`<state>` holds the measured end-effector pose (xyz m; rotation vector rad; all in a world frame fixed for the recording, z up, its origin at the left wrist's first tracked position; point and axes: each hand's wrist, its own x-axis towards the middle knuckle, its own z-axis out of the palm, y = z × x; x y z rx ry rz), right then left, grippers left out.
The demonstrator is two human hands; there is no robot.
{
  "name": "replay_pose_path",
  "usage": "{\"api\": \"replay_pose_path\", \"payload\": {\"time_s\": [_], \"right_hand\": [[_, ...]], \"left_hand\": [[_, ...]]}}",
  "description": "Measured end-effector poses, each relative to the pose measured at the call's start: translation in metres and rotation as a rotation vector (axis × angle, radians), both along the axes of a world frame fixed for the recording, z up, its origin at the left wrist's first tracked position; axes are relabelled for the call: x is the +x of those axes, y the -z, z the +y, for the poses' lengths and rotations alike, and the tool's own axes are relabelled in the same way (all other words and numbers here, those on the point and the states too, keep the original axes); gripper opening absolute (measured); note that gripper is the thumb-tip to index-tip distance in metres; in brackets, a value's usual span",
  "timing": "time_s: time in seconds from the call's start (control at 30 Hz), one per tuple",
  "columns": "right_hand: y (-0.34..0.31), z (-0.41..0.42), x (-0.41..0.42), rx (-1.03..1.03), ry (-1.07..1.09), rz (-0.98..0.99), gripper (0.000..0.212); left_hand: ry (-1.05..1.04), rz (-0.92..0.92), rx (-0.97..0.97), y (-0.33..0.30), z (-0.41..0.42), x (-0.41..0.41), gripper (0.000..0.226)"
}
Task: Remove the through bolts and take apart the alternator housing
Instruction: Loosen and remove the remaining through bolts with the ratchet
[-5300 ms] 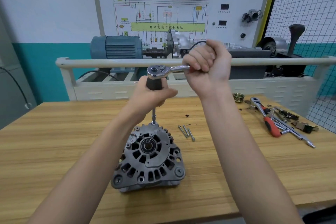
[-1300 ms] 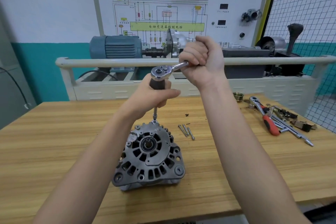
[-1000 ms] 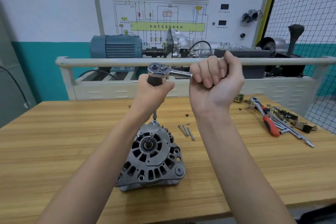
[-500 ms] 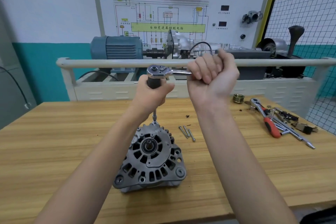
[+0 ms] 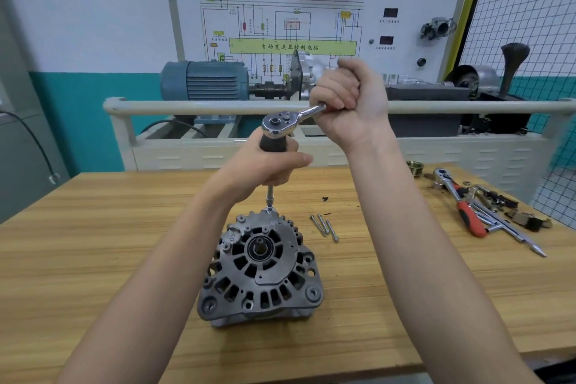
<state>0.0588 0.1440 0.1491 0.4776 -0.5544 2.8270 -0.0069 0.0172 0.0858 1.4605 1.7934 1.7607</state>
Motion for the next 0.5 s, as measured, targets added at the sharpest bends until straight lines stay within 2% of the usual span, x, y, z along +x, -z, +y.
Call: {"api": "replay_pose_path", "payload": {"time_s": [0.1, 0.2, 0.27, 0.33, 0.5], "right_hand": [[0.014, -0.008, 0.011, -0.069, 0.160, 0.072, 0.055], [0.032, -0.027, 0.027, -0.049, 0.393, 0.195, 0.057], [0.035, -0.033, 0.033, -0.027, 0.453, 0.236, 0.057], [0.030, -0.027, 0.030, -0.024, 0.375, 0.226, 0.056], [0.003, -0.006, 0.003, 0.027, -0.006, 0.065, 0.046]], "left_hand": [[-0.105, -0.041, 0.090, 0.005, 0.003, 0.000, 0.043], [-0.278, -0.079, 0.182, 0.009, 0.008, 0.001, 0.039], [-0.319, -0.062, 0.184, 0.010, 0.009, 0.004, 0.036], [-0.274, 0.007, 0.111, 0.009, 0.003, 0.005, 0.036], [-0.057, 0.126, -0.051, -0.003, -0.011, 0.005, 0.033]]}}
